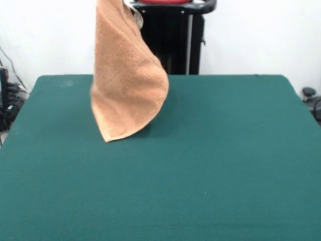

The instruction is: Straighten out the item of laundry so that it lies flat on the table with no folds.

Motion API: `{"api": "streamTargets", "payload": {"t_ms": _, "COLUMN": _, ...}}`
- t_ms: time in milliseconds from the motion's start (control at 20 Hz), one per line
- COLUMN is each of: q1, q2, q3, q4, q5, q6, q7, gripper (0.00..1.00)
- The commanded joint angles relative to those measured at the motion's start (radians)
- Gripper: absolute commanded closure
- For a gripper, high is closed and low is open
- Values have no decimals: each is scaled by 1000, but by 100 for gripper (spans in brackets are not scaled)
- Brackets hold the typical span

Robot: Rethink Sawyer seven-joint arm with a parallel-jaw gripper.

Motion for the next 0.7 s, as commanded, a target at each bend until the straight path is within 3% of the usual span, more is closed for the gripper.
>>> {"api": "streamTargets", "payload": {"t_ms": 50, "q1": 131, "q2": -142, "q3": -17, "q4": -33, "q5": -89, "q6": 322, "q7": 159, "gripper": 100}}
{"api": "streamTargets", "payload": {"t_ms": 300, "q1": 228, "q2": -121, "q3": -24, "q4": -62, "q5": -100, "q6": 345, "q7": 315, "gripper": 100}}
{"api": "streamTargets", "payload": {"t_ms": 700, "q1": 353, "q2": -69, "q3": -38, "q4": -64, "q5": -125, "q6": 283, "q7": 524, "gripper": 100}}
